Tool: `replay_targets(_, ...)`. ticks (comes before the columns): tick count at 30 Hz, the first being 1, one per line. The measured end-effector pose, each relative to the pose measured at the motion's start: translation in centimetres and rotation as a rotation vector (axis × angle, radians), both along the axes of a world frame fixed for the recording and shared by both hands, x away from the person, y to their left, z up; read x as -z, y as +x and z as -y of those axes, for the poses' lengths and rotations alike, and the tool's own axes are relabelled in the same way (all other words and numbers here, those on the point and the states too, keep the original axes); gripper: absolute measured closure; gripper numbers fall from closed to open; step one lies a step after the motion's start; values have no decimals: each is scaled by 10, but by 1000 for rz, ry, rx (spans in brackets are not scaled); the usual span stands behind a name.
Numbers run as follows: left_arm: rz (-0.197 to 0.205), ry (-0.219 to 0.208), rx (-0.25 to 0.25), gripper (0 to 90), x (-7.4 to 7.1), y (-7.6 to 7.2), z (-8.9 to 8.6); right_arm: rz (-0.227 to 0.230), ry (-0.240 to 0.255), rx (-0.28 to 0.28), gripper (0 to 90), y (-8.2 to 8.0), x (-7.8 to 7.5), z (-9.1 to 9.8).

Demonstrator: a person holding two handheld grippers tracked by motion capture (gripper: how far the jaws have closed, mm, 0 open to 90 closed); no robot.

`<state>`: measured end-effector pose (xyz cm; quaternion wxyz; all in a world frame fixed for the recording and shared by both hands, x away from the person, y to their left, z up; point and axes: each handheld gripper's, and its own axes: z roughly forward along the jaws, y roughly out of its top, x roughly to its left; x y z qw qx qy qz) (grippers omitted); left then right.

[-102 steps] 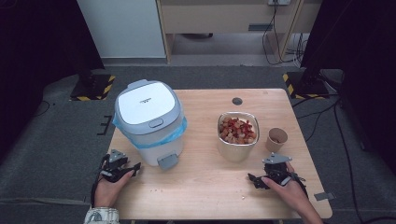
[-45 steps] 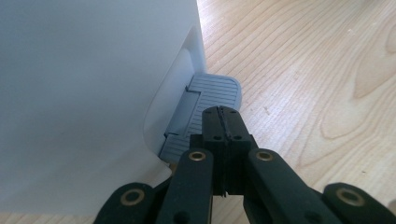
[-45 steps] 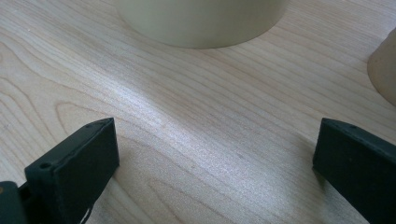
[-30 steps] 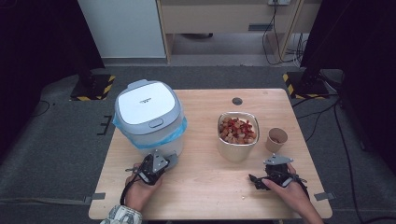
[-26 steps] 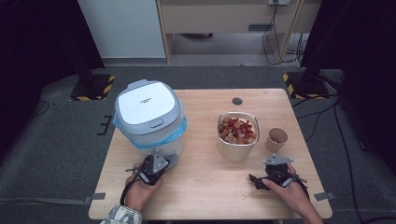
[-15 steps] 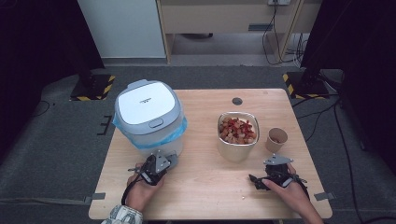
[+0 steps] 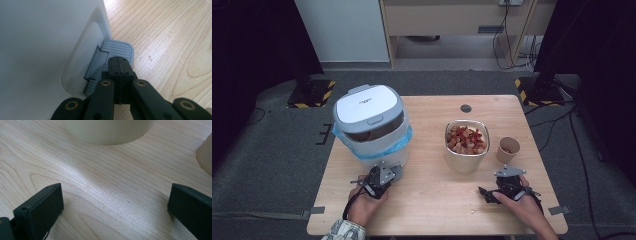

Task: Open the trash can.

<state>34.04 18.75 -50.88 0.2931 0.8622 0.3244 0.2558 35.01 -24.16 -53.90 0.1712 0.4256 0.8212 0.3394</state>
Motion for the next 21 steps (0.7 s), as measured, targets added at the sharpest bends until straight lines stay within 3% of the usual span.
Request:
replay_targets(5,-17,28,4,900,5,2,3,0,-1,-1,5,0,0,0)
replay_targets(16,-24,17,0,900,6,3,2,-8,-8,18,33,1,-2,4)
replay_targets(21,-24,17,1,900,6,3,2,18,-3,24,61,-1,-11,13)
